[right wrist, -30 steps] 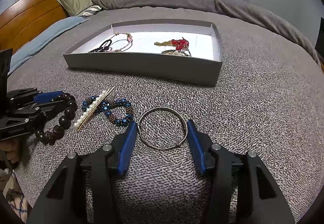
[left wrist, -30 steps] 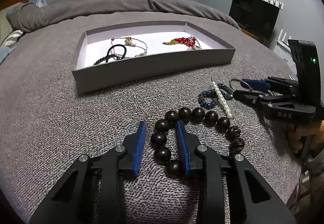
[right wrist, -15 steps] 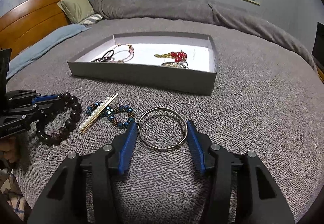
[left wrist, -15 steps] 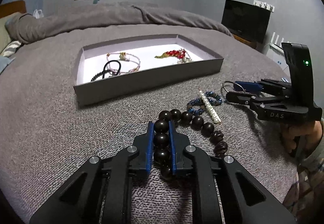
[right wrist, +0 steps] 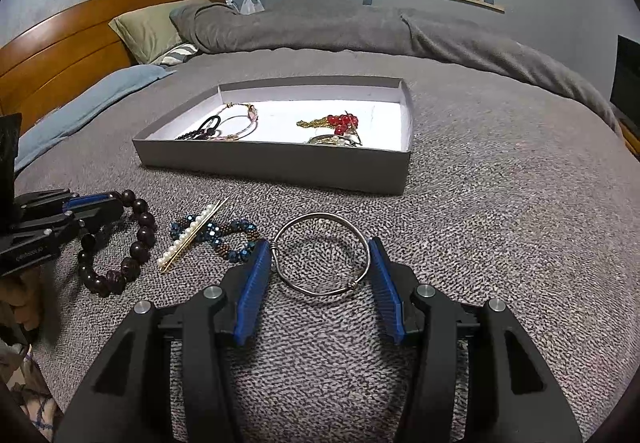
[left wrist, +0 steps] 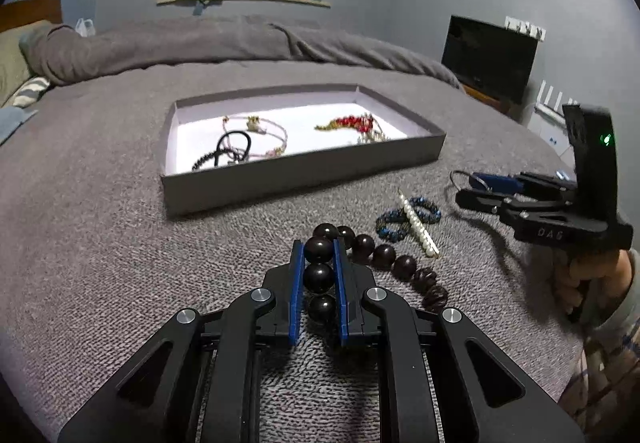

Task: Organize jewelry
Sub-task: 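Lift the bead bracelet with the left tool while the right tool grasps the remaining silver hoop, then carry the bead bracelet and silver hoop into the tray and open both tools, then grasp the pearl hair pin with the left tool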

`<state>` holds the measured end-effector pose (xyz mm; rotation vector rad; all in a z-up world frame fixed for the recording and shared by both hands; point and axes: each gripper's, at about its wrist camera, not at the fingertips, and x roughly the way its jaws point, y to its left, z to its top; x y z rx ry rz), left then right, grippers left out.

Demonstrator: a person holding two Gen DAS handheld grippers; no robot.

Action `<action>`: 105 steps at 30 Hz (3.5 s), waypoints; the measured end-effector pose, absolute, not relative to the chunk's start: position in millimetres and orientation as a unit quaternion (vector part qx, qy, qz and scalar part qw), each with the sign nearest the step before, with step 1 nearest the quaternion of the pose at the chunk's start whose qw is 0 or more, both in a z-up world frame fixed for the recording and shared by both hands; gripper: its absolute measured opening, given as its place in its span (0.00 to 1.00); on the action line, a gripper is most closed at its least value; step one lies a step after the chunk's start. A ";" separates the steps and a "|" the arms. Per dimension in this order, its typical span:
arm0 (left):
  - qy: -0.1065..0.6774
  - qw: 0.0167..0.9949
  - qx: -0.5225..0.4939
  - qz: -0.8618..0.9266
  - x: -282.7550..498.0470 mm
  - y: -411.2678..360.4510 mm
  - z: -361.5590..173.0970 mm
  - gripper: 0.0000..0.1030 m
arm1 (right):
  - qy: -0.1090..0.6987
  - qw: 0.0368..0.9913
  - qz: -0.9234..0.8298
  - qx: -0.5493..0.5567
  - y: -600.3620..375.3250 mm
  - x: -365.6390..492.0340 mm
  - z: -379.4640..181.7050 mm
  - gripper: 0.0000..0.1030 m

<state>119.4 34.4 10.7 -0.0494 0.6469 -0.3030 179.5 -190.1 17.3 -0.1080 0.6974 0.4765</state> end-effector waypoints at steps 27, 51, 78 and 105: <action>0.251 0.958 -0.037 -0.136 118.3 56.3 63.3 0.14 | 0.297 0.924 0.233 -0.066 -179.3 173.1 45.0 0.48; 0.225 0.965 -0.028 -0.135 187.1 57.7 110.8 0.14 | 0.277 0.922 0.264 -0.060 -136.8 243.8 87.7 0.48; 0.314 0.945 -0.025 -0.086 255.3 60.0 45.7 0.39 | 0.339 0.906 0.242 -0.070 -116.0 300.9 45.1 0.49; 0.296 0.949 -0.030 -0.108 167.3 43.1 38.9 0.79 | 0.303 0.930 0.207 -0.032 -180.3 227.3 45.0 0.50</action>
